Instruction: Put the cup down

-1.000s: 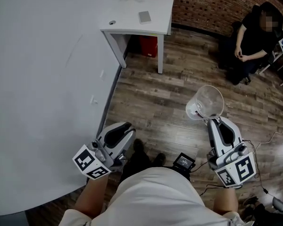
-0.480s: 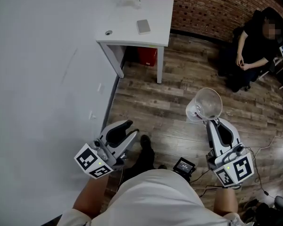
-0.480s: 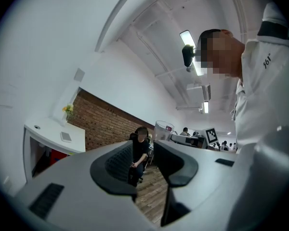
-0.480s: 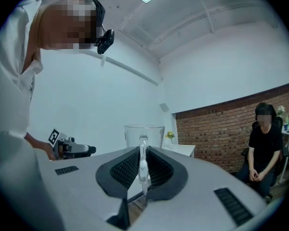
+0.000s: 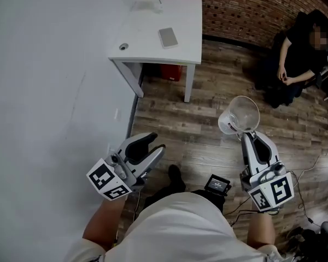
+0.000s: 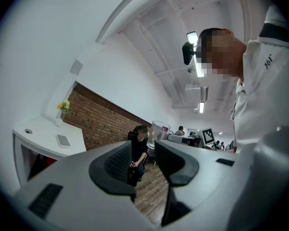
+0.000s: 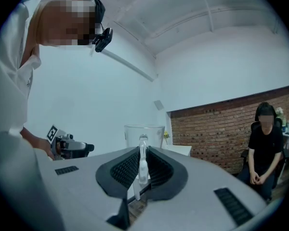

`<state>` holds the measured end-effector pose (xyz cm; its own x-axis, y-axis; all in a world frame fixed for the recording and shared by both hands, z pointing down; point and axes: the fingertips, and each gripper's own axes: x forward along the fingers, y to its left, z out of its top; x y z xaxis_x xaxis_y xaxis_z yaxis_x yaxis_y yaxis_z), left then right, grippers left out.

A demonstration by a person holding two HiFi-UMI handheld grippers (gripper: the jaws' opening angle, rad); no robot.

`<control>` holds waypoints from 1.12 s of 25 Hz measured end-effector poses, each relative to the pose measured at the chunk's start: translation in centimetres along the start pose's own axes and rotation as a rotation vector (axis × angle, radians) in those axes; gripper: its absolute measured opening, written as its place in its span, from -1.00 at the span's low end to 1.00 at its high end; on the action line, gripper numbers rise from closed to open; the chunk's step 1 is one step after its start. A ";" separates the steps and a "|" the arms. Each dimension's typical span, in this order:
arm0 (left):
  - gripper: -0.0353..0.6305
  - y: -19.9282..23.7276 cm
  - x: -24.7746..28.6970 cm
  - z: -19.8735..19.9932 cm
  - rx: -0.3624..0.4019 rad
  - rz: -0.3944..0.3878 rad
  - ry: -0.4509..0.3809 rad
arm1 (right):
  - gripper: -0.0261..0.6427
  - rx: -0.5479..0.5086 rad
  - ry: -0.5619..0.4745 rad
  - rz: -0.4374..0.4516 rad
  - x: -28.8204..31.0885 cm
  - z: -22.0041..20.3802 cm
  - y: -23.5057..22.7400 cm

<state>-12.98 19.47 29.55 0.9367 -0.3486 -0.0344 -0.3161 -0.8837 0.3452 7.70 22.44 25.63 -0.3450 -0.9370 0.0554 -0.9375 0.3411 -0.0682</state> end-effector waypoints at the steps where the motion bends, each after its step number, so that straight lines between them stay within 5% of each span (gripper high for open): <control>1: -0.47 0.7 0.2 0.3 0.001 -0.005 0.003 | -0.82 0.000 0.002 -0.001 0.8 0.0 -0.1; 13: -0.47 6.7 2.4 1.0 0.002 0.013 0.021 | -0.82 -0.020 0.016 0.066 8.3 -0.7 -1.9; 28: -0.47 18.2 15.4 3.6 0.005 0.106 -0.017 | -0.82 -0.070 0.039 0.248 22.7 -1.6 -13.6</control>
<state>-4.84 -3.11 31.90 0.8950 -0.4459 -0.0139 -0.4145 -0.8427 0.3435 12.52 -3.39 29.43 -0.5653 -0.8206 0.0841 -0.8242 0.5662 -0.0151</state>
